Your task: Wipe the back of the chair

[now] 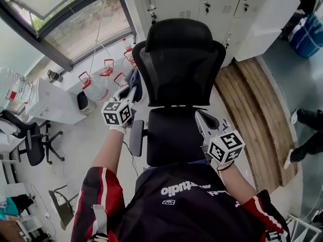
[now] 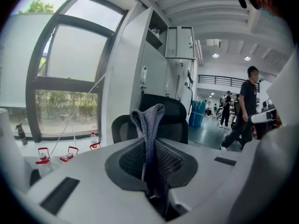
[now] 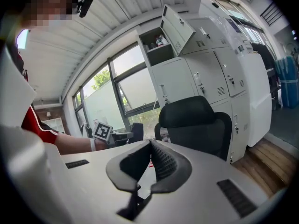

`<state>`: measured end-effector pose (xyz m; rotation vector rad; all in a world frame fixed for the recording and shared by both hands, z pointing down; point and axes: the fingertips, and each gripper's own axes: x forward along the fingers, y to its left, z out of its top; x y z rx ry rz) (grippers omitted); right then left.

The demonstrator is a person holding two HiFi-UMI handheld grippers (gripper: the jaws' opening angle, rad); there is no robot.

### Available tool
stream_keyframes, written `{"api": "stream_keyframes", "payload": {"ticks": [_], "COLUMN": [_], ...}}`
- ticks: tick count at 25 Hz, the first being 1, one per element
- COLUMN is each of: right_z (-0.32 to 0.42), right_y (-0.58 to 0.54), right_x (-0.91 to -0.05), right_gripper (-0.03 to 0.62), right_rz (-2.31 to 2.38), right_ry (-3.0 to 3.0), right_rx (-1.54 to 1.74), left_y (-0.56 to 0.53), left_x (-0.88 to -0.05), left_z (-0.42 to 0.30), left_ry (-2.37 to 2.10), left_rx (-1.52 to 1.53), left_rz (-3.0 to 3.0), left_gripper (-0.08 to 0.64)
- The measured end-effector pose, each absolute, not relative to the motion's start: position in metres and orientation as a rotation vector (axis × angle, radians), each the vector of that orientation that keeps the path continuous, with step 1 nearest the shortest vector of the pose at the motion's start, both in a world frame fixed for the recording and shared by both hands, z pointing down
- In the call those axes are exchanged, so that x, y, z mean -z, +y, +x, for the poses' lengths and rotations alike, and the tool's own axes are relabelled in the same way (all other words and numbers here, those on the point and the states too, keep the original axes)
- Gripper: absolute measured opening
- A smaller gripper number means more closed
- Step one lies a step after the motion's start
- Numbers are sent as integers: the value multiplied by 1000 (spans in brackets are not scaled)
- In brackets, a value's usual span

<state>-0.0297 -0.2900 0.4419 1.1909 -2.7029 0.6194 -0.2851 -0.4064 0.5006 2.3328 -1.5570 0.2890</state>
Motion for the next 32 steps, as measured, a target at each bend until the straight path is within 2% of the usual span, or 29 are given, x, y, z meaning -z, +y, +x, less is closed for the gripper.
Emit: {"api": "stream_keyframes", "payload": {"ticks": [11,16,32], "right_z": [-11,12,56], "right_y": [-338,-348,-356], "right_x": [-467,-475,-484], "right_gripper": [15,15,15], "right_rz": [1207,1262,1424], "right_ry": [-2650,-2608,-2578], "right_rx": [-660,-677,-738], "left_y": [-538,-575,-620], "left_x": [-592,-615,-622], "left_z": [-339,-341,-199], "left_ry": [-1772,-1826,-1653], "left_rx": [-389,-428,-452], "left_rz": [2034,1970,2171], "left_gripper": [55,54,54]}}
